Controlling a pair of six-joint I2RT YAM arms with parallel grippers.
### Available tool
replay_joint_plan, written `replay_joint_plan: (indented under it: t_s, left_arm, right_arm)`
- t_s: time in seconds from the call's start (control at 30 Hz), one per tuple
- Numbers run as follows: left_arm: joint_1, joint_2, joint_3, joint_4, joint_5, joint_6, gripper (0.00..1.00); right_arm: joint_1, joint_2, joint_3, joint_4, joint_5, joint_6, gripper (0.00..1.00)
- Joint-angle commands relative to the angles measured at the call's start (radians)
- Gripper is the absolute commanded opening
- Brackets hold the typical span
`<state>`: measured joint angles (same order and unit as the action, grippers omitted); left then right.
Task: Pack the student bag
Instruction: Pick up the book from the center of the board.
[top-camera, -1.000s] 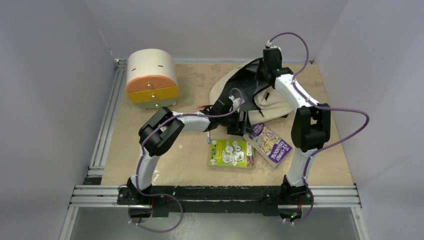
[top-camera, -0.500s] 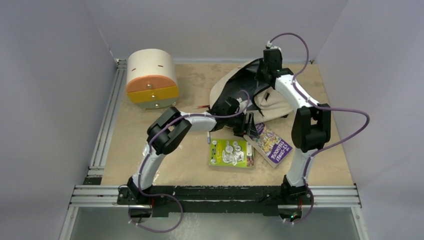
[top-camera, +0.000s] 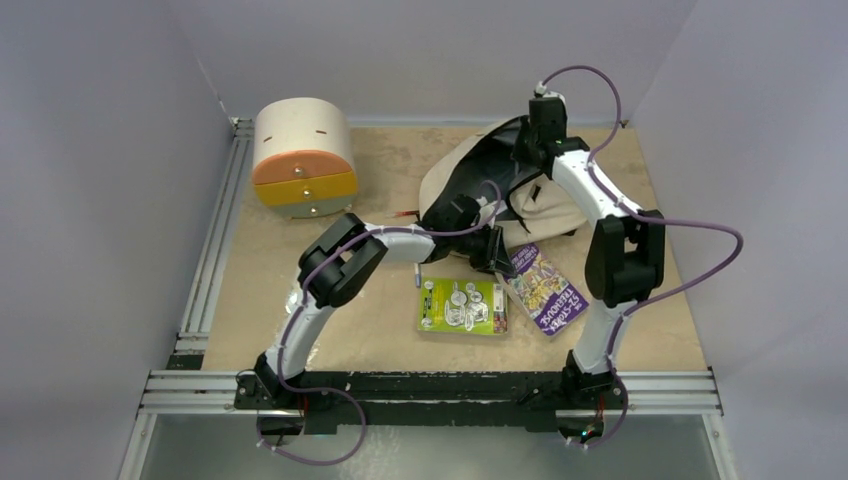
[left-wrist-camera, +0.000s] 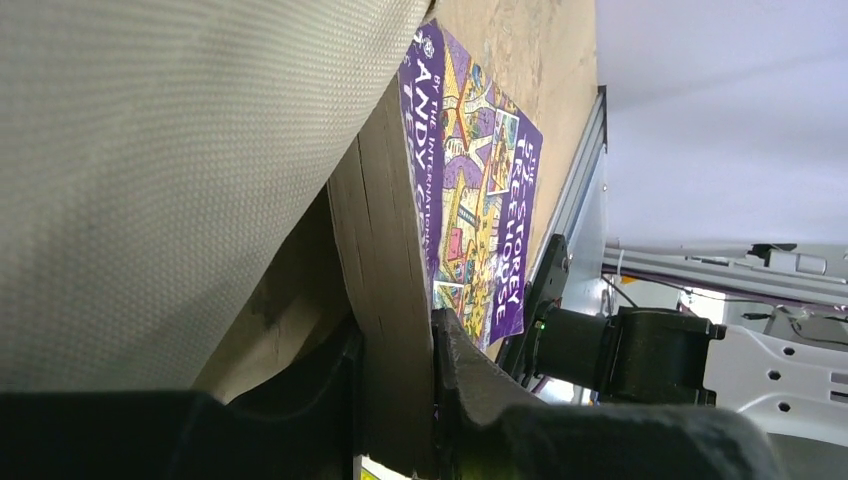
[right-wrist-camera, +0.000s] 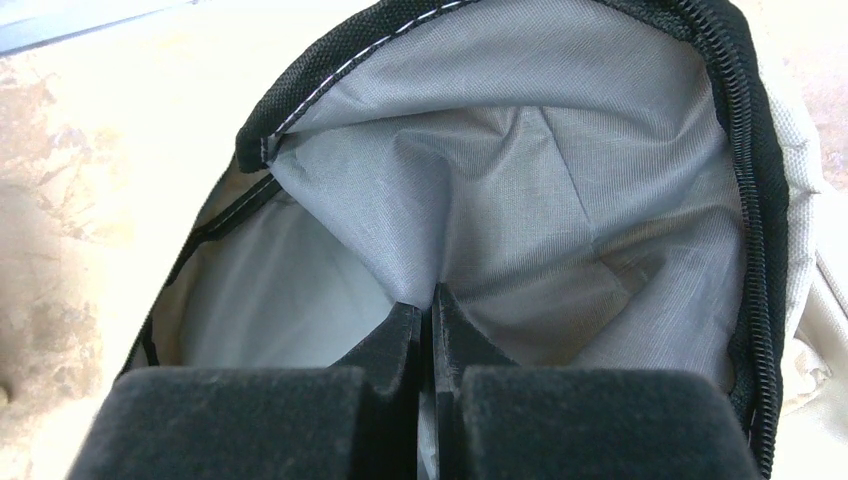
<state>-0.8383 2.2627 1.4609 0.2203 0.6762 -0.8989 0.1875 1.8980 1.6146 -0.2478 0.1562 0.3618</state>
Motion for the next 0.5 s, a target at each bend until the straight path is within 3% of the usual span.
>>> replay_joint_plan:
  t_s: [0.0,0.23,0.47]
  left_arm:
    - [-0.001,-0.125,-0.044,0.093,-0.001,0.023,0.0]
    - [0.005,-0.352,-0.204,0.179,-0.123,0.029,0.0]
    - [0.031,-0.528,-0.306,0.217,-0.149,0.02,0.0]
  right_arm:
    - [-0.02,-0.118,0.003,0.068,-0.018,0.039,0.0]
    - [-0.052,-0.211,-0.035,0.112,-0.028,0.087,0.0]
    - [-0.066,-0.228,-0.047,0.11,0.009,0.109,0.0]
